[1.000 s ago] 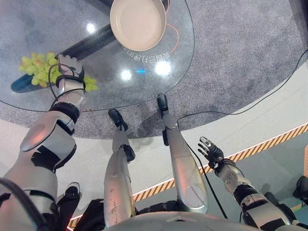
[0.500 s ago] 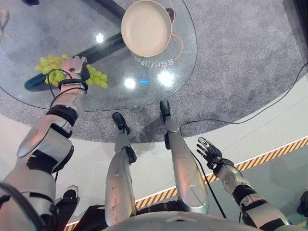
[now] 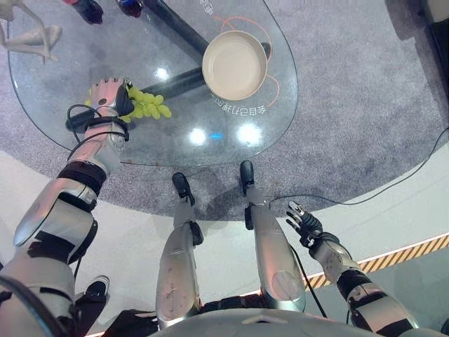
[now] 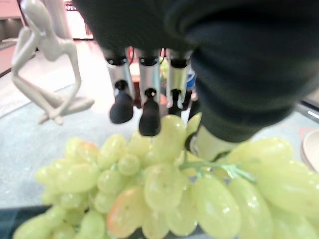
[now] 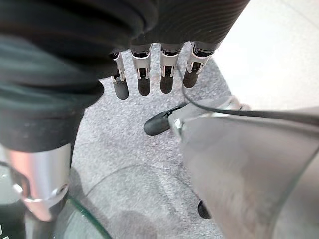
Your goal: Pick up fruits into the plate
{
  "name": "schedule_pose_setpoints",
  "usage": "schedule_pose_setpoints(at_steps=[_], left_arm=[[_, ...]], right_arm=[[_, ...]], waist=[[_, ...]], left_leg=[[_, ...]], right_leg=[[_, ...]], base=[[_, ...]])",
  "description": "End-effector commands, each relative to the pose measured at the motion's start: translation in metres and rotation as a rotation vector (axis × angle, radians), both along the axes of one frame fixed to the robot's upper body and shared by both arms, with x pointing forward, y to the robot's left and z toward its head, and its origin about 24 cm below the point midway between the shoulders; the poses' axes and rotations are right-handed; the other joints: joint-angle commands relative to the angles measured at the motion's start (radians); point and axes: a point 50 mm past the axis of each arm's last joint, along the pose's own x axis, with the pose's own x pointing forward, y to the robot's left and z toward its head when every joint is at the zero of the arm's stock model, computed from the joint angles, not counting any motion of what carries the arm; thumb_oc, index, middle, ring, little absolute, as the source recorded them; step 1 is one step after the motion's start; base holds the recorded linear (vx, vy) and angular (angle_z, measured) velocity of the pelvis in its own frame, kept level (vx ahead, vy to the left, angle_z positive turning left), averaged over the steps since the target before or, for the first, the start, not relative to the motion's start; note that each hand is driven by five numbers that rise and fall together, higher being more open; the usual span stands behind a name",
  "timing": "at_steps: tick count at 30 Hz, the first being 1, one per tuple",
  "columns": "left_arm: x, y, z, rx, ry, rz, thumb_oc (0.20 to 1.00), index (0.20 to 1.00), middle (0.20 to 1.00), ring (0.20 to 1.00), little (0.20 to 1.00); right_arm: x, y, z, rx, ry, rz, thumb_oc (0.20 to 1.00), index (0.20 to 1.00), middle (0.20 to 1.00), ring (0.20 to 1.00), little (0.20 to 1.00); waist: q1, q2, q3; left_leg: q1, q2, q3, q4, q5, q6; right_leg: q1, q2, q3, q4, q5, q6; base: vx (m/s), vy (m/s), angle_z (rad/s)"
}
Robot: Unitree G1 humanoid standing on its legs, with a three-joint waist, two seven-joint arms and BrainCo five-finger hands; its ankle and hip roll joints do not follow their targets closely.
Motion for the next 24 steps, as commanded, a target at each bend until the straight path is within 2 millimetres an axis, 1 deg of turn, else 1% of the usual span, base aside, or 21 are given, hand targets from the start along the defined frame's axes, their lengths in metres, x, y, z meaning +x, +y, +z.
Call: schedule_pose_setpoints(at_steps=[1,4,5,9,11,15,17,18,19,20,21,24], left_arm=[[-0.007,0.018,0.032,-0.11,-0.149,-0.001,0.2,0.2,0.2,0.2,0.2],[-0.008,0.013,0.034,-0.175,-0.157,-0.055,0.2,0.2,0.2,0.2,0.2],[-0.01,0.01,0.036,-0.228,-0.162,-0.097,0.2,0.2,0.2,0.2,0.2],[-0.016,0.003,0.036,-0.322,-0.147,-0.195,0.2,0.2,0.2,0.2,0.2],[-0.021,0.0,0.031,-0.356,-0.123,-0.25,0.2,0.2,0.2,0.2,0.2],[-0.031,-0.004,0.026,-0.37,-0.081,-0.313,0.2,0.2,0.2,0.2,0.2],[-0.036,-0.006,0.023,-0.379,-0.061,-0.338,0.2,0.2,0.2,0.2,0.2],[-0.036,-0.006,0.023,-0.379,-0.061,-0.338,0.2,0.2,0.2,0.2,0.2],[-0.043,-0.008,0.019,-0.389,-0.026,-0.367,0.2,0.2,0.2,0.2,0.2],[-0.046,-0.009,0.017,-0.391,-0.005,-0.383,0.2,0.2,0.2,0.2,0.2],[-0.047,-0.009,0.016,-0.391,0.003,-0.387,0.2,0.2,0.2,0.2,0.2],[-0.055,-0.011,0.007,-0.395,0.074,-0.42,0.2,0.2,0.2,0.2,0.2]], right_arm=[[-0.018,-0.012,-0.007,-0.013,0.011,-0.051,1.0,1.0,1.0,1.0,1.0],[-0.018,-0.014,-0.006,-0.023,-0.001,-0.057,1.0,1.0,1.0,1.0,1.0],[-0.017,-0.014,-0.004,-0.024,-0.023,-0.06,1.0,1.0,1.0,1.0,1.0],[-0.01,-0.012,0.004,-0.031,-0.095,-0.063,1.0,1.0,1.0,1.0,1.0],[-0.007,-0.011,0.011,-0.029,-0.147,-0.069,1.0,1.0,1.0,1.0,1.0],[0.0,-0.008,0.025,-0.07,-0.237,-0.041,1.0,1.0,1.0,1.0,1.0],[0.004,-0.006,0.033,-0.096,-0.28,-0.015,1.0,1.0,1.0,1.0,1.0],[0.004,-0.006,0.033,-0.096,-0.28,-0.015,1.0,1.0,1.0,1.0,1.0],[0.009,-0.003,0.047,-0.151,-0.348,0.041,1.0,1.0,1.0,1.0,1.0],[0.011,-0.001,0.054,-0.17,-0.381,0.065,1.0,1.0,1.0,1.0,1.0],[0.012,0.0,0.056,-0.178,-0.395,0.075,1.0,1.0,1.0,1.0,1.0],[0.017,-0.002,0.074,-0.246,-0.473,0.151,1.0,1.0,1.0,1.0,1.0]], waist=[[0.003,0.012,-0.005],[0.008,0.018,-0.005],[0.01,0.021,-0.005],[0.018,0.027,-0.008],[0.025,0.031,-0.042],[0.035,0.035,-0.103],[0.04,0.034,-0.128],[0.04,0.034,-0.128],[0.048,0.03,-0.161],[0.054,0.026,-0.179],[0.055,0.025,-0.185],[0.072,0.014,-0.236]], left_leg=[[0.042,-0.043,-0.017,0.066,-0.141,-0.007],[0.073,-0.046,-0.02,0.056,-0.143,-0.005],[0.097,-0.047,-0.022,0.048,-0.145,-0.005],[0.162,-0.045,-0.026,0.035,-0.151,-0.007],[0.195,-0.042,-0.027,0.025,-0.154,-0.01],[0.247,-0.038,-0.026,0.005,-0.154,-0.018],[0.269,-0.036,-0.025,-0.002,-0.156,-0.02],[0.269,-0.036,-0.025,-0.002,-0.156,-0.02],[0.297,-0.036,-0.027,-0.006,-0.161,-0.02],[0.307,-0.035,-0.029,-0.004,-0.165,-0.02],[0.311,-0.035,-0.03,-0.004,-0.166,-0.02],[0.345,-0.034,-0.035,-0.002,-0.174,-0.017]], right_leg=[[0.024,0.049,-0.022,0.018,-0.017,-0.014],[0.055,0.049,-0.025,0.013,-0.023,-0.014],[0.079,0.049,-0.027,0.009,-0.027,-0.014],[0.148,0.048,-0.036,-0.001,-0.037,-0.014],[0.189,0.043,-0.044,-0.015,-0.043,-0.014],[0.258,0.036,-0.053,-0.051,-0.046,-0.013],[0.288,0.034,-0.056,-0.065,-0.048,-0.012],[0.288,0.034,-0.056,-0.065,-0.048,-0.012],[0.326,0.032,-0.062,-0.077,-0.053,-0.011],[0.342,0.03,-0.065,-0.079,-0.057,-0.011],[0.347,0.03,-0.065,-0.08,-0.058,-0.011],[0.394,0.03,-0.073,-0.088,-0.064,-0.01]], base=[[0.0,0.0,0.0],[0.01,0.007,0.01],[0.04,0.02,0.01],[0.06,0.003,0.02],[0.11,-0.013,0.07],[0.13,-0.007,0.11],[0.09,-0.013,0.02],[0.14,-0.039,0.04],[0.17,-0.06,0.04],[0.18,-0.067,0.05],[0.16,-0.069,0.04],[0.17,-0.071,0.08]])
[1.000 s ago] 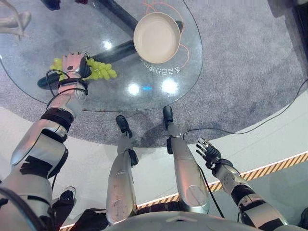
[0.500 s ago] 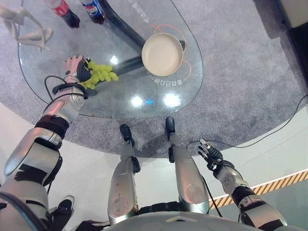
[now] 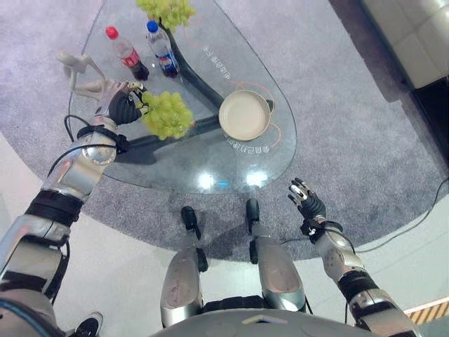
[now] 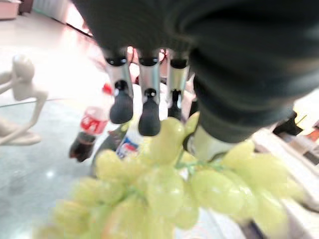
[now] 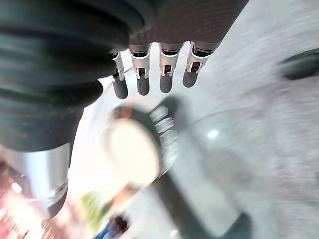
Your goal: Pick up fruits into the plate
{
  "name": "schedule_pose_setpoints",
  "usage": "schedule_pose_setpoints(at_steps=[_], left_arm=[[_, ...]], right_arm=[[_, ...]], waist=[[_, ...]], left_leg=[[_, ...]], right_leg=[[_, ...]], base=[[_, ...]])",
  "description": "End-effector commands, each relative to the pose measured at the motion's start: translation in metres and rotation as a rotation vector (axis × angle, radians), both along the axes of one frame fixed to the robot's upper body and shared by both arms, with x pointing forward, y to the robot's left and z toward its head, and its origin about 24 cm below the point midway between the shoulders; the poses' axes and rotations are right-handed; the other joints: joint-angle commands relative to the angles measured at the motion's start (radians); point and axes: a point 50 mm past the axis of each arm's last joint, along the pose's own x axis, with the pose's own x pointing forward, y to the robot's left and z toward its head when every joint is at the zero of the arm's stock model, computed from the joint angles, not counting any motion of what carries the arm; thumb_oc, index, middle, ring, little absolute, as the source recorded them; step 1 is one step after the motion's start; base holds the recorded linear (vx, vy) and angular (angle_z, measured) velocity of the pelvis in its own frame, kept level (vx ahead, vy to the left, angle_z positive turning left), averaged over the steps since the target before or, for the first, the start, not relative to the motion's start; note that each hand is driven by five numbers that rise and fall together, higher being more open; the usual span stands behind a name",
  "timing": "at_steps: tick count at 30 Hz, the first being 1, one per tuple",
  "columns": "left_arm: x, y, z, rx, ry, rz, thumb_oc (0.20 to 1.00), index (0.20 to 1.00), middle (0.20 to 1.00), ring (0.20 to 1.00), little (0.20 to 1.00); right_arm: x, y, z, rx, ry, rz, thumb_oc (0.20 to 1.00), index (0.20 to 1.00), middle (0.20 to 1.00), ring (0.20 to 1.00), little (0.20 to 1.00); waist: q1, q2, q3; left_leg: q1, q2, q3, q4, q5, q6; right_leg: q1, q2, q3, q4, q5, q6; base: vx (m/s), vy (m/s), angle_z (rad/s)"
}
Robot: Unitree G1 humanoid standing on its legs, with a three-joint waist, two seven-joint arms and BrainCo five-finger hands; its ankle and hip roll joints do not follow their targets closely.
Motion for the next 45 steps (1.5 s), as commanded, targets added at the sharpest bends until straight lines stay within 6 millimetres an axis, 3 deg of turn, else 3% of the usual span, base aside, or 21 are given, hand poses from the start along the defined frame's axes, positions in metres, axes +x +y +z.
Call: schedule_pose_setpoints(at_steps=[1,10,16,24,38,45], left_arm=[[-0.006,0.007,0.006,-0.039,-0.002,-0.037,0.2,0.2,0.2,0.2,0.2],[-0.025,-0.006,-0.011,-0.058,0.164,-0.21,0.2,0.2,0.2,0.2,0.2],[-0.035,-0.017,-0.016,-0.112,0.267,-0.343,0.2,0.2,0.2,0.2,0.2],[-0.038,-0.039,-0.017,-0.219,0.341,-0.512,0.2,0.2,0.2,0.2,0.2],[-0.038,-0.099,-0.01,-0.357,0.382,-0.786,0.2,0.2,0.2,0.2,0.2],[-0.04,-0.12,-0.006,-0.414,0.391,-0.875,0.2,0.2,0.2,0.2,0.2]], right_arm=[[-0.008,-0.017,0.014,-0.123,-0.086,0.035,1.0,1.0,1.0,1.0,1.0],[0.015,-0.029,0.082,-0.315,-0.264,0.262,1.0,1.0,1.0,1.0,1.0],[0.019,-0.018,0.101,-0.289,-0.279,0.476,1.0,1.0,1.0,1.0,1.0],[0.022,0.022,0.102,-0.172,-0.3,0.711,1.0,1.0,1.0,1.0,1.0],[0.02,0.11,0.101,-0.015,-0.303,1.003,1.0,1.0,1.0,1.0,1.0],[0.016,0.133,0.102,0.035,-0.304,1.068,1.0,1.0,1.0,1.0,1.0]], waist=[[0.023,-0.001,-0.176],[0.067,-0.01,-0.295],[0.084,-0.009,-0.343],[0.102,-0.001,-0.384],[0.11,0.015,-0.397],[0.11,0.015,-0.394]], left_leg=[[0.03,-0.054,-0.003,0.04,-0.132,0.024],[0.136,-0.055,-0.019,0.019,-0.153,0.029],[0.189,-0.058,-0.023,0.009,-0.164,0.032],[0.228,-0.055,-0.017,0.002,-0.174,0.03],[0.249,-0.05,-0.012,0.002,-0.185,0.03],[0.253,-0.052,-0.014,0.002,-0.187,0.033]], right_leg=[[-0.016,0.005,-0.016,0.103,-0.081,0.003],[0.11,-0.012,-0.048,0.053,-0.079,0.016],[0.176,-0.026,-0.073,0.019,-0.074,0.023],[0.221,-0.044,-0.102,-0.005,-0.069,0.032],[0.243,-0.04,-0.117,-0.011,-0.08,0.025],[0.247,-0.035,-0.116,-0.011,-0.086,0.02]], base=[[0.17,-0.061,0.07],[0.13,-0.008,0.02],[0.03,0.028,0.06],[0.0,0.009,0.04],[-0.01,0.004,0.01],[0.0,0.0,0.0]])
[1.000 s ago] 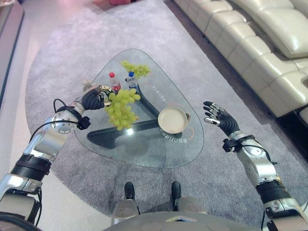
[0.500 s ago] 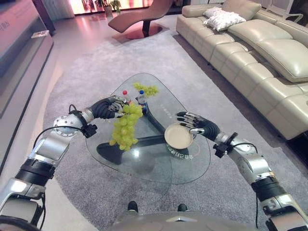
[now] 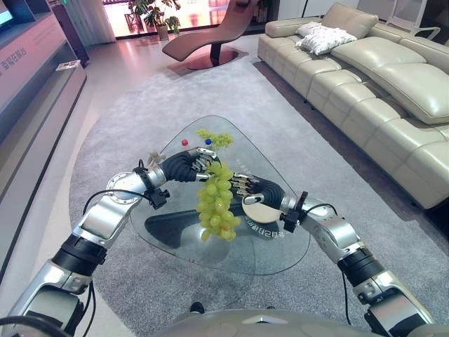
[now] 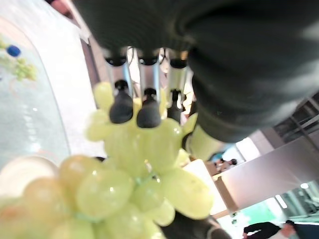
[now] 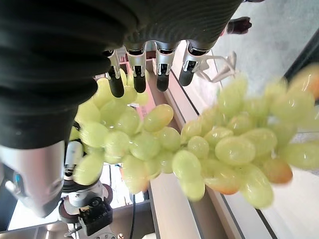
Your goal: Pick up fruits into the plate
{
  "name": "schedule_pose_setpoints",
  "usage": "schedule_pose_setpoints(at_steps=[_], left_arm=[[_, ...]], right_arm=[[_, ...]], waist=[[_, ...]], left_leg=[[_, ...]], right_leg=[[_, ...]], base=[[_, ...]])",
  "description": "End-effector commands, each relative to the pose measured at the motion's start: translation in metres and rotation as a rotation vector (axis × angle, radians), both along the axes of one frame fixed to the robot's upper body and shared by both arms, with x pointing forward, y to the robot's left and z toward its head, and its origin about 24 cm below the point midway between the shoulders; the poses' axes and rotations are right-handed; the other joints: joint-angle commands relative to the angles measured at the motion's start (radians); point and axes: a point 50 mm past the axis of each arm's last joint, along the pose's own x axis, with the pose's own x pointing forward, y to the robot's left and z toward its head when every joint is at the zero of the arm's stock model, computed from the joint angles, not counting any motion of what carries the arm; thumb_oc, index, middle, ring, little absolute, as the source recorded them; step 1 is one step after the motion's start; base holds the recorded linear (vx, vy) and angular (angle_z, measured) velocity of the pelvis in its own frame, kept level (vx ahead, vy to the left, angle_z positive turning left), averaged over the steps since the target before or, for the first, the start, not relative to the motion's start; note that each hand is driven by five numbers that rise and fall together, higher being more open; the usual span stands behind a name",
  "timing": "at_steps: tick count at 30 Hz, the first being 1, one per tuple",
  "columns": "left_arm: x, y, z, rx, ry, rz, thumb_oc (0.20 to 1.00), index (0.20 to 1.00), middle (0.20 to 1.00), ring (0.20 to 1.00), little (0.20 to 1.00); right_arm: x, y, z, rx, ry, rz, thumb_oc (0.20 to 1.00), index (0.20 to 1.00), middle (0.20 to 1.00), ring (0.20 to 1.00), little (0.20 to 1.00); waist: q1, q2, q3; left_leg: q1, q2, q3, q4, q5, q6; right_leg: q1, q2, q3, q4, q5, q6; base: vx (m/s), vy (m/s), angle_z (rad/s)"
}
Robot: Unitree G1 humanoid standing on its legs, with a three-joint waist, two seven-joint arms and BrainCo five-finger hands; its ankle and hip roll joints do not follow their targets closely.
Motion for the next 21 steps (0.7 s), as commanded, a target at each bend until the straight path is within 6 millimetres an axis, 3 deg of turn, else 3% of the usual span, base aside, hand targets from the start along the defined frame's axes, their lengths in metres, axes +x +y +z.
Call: schedule_pose_setpoints(at_steps=[1,21], left_arm=[[0.012,-0.026,0.048,-0.107,-0.14,-0.11,0.2,0.2,0.2,0.2,0.2],[0.013,-0.05,0.058,-0.168,-0.141,-0.152,0.2,0.2,0.2,0.2,0.2]], right_arm=[[0.006,0.043,0.036,0.157,-0.11,0.148,1.0,1.0,1.0,1.0,1.0],[-0.034,0.095,0.019,0.28,0.118,0.512,1.0,1.0,1.0,1.0,1.0]], waist=[[0.014,-0.028,-0.025],[0.017,-0.038,-0.02]], left_leg=[[0.069,-0.045,0.015,0.008,-0.141,0.031],[0.071,-0.049,0.01,0.008,-0.144,0.034]], right_leg=[[0.034,-0.011,-0.068,0.01,-0.043,0.01],[0.033,-0.011,-0.054,0.01,-0.043,0.012]], base=[[0.0,0.0,0.0],[0.0,0.0,0.0]])
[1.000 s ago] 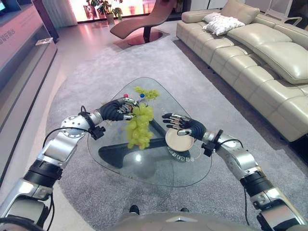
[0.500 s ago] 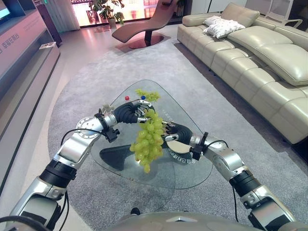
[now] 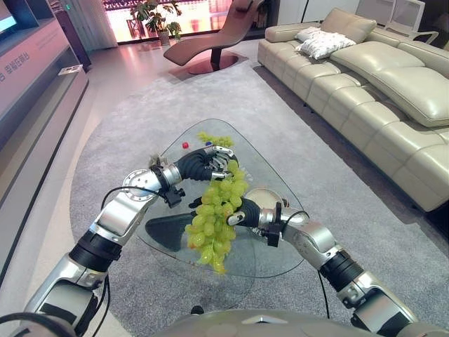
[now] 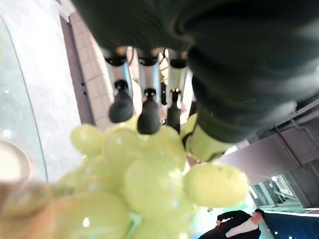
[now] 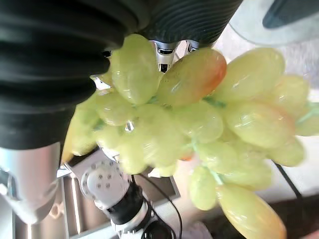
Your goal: Pick up fruits into the plate
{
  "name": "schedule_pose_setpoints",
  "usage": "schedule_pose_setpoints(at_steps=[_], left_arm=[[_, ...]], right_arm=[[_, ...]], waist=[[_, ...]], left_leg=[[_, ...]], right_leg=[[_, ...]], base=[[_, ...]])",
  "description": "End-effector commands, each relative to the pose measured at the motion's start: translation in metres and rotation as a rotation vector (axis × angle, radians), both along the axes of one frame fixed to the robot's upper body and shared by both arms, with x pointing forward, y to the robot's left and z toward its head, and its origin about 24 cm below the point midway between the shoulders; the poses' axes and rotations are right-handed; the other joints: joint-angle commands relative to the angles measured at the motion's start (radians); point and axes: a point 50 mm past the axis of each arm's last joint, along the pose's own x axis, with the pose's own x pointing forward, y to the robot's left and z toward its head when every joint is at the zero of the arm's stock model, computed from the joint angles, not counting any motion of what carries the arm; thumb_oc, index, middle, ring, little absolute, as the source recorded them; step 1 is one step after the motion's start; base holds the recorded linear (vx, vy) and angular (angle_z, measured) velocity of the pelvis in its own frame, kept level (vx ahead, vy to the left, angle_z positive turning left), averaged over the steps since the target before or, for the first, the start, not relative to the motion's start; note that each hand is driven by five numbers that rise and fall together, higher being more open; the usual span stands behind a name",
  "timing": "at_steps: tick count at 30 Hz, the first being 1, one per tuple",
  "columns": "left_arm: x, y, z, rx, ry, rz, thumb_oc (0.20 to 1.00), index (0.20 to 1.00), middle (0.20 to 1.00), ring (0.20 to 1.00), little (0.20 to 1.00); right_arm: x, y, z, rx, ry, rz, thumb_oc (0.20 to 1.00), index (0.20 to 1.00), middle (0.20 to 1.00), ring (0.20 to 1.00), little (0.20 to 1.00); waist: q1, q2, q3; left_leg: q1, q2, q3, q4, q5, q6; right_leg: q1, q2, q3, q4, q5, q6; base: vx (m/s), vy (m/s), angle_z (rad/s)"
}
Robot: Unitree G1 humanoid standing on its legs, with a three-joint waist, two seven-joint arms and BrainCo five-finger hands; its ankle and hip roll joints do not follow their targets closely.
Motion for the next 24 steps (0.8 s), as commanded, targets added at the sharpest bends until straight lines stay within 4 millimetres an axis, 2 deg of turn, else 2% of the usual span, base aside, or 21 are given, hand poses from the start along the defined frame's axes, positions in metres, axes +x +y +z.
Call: schedule_pose_setpoints(at_steps=[1,2,3,4,14,21,22,23,24], left_arm=[[0.015,-0.024,0.055,-0.115,-0.171,-0.068,0.2,0.2,0.2,0.2,0.2],[0.015,-0.024,0.055,-0.116,-0.171,-0.068,0.2,0.2,0.2,0.2,0.2],[0.015,-0.024,0.055,-0.117,-0.17,-0.069,0.2,0.2,0.2,0.2,0.2],[0.015,-0.024,0.056,-0.119,-0.17,-0.069,0.2,0.2,0.2,0.2,0.2],[0.016,-0.022,0.057,-0.116,-0.17,-0.057,0.2,0.2,0.2,0.2,0.2],[0.017,-0.015,0.05,-0.127,-0.145,-0.014,0.2,0.2,0.2,0.2,0.2],[0.017,-0.013,0.047,-0.126,-0.135,0.0,0.413,0.413,0.413,0.413,0.413],[0.018,-0.012,0.046,-0.126,-0.129,0.009,0.545,0.545,0.545,0.545,0.545],[0.019,-0.008,0.041,-0.131,-0.106,0.04,1.0,1.0,1.0,1.0,1.0]], right_arm=[[-0.004,0.04,0.035,0.171,-0.08,0.168,1.0,1.0,1.0,1.0,1.0],[-0.004,0.041,0.036,0.172,-0.078,0.171,1.0,1.0,1.0,1.0,1.0],[-0.005,0.041,0.035,0.176,-0.081,0.171,0.652,0.652,0.652,0.652,0.652],[-0.005,0.042,0.037,0.187,-0.08,0.171,0.2,0.2,0.2,0.2,0.2],[-0.006,0.042,0.032,0.197,-0.06,0.142,0.2,0.2,0.2,0.2,0.2],[-0.004,0.036,0.029,0.214,-0.052,0.092,0.2,0.2,0.2,0.2,0.2],[-0.004,0.034,0.028,0.216,-0.05,0.078,0.2,0.2,0.2,0.2,0.2],[-0.004,0.033,0.027,0.215,-0.049,0.07,0.2,0.2,0.2,0.2,0.2],[-0.003,0.029,0.026,0.215,-0.047,0.045,0.2,0.2,0.2,0.2,0.2]], waist=[[0.018,-0.039,-0.002],[0.018,-0.039,-0.002],[0.018,-0.04,-0.002],[0.018,-0.04,-0.001],[0.02,-0.041,0.001],[0.02,-0.041,0.005],[0.02,-0.041,0.006],[0.02,-0.041,0.006],[0.019,-0.042,0.007]], left_leg=[[0.071,-0.049,0.015,0.008,-0.145,0.035],[0.071,-0.049,0.014,0.008,-0.145,0.035],[0.071,-0.049,0.014,0.008,-0.145,0.035],[0.072,-0.049,0.015,0.008,-0.144,0.034],[0.068,-0.048,0.013,0.008,-0.144,0.034],[0.068,-0.048,0.01,0.008,-0.144,0.035],[0.068,-0.048,0.01,0.008,-0.144,0.035],[0.068,-0.048,0.01,0.008,-0.144,0.035],[0.069,-0.047,0.011,0.008,-0.145,0.035]], right_leg=[[0.032,-0.011,-0.053,0.01,-0.042,0.012],[0.032,-0.011,-0.053,0.01,-0.042,0.012],[0.032,-0.011,-0.052,0.01,-0.042,0.011],[0.033,-0.012,-0.053,0.01,-0.042,0.012],[0.03,-0.012,-0.053,0.01,-0.041,0.013],[0.03,-0.012,-0.052,0.01,-0.04,0.011],[0.03,-0.012,-0.051,0.01,-0.04,0.011],[0.03,-0.011,-0.051,0.01,-0.04,0.011],[0.03,-0.011,-0.05,0.01,-0.04,0.012]], base=[[0.0,0.0,0.0],[0.0,0.0,0.0],[0.0,0.0,0.0],[0.0,0.0,0.0],[0.0,0.0,0.0],[0.0,0.0,0.0],[0.0,0.0,0.0],[0.0,0.0,0.0],[0.0,0.0,0.0]])
